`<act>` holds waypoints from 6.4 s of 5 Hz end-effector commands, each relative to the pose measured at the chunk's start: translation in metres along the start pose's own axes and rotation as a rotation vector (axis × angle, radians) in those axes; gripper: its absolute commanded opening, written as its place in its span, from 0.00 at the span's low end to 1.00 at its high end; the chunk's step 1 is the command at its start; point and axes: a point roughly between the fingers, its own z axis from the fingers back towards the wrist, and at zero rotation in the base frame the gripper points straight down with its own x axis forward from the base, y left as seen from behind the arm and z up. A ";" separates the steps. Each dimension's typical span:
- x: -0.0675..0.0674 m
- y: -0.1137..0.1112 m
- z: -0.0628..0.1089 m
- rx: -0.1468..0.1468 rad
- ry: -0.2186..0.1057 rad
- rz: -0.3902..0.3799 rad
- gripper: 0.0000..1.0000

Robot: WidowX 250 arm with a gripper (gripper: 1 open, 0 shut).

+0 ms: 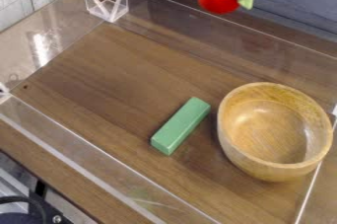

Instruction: Move the red object to the left side of the table

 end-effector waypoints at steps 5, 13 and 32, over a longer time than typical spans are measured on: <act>0.007 -0.027 0.017 -0.054 -0.052 0.042 0.00; -0.022 0.005 0.060 -0.131 -0.069 0.281 0.00; -0.144 0.148 -0.111 -0.186 0.047 0.745 1.00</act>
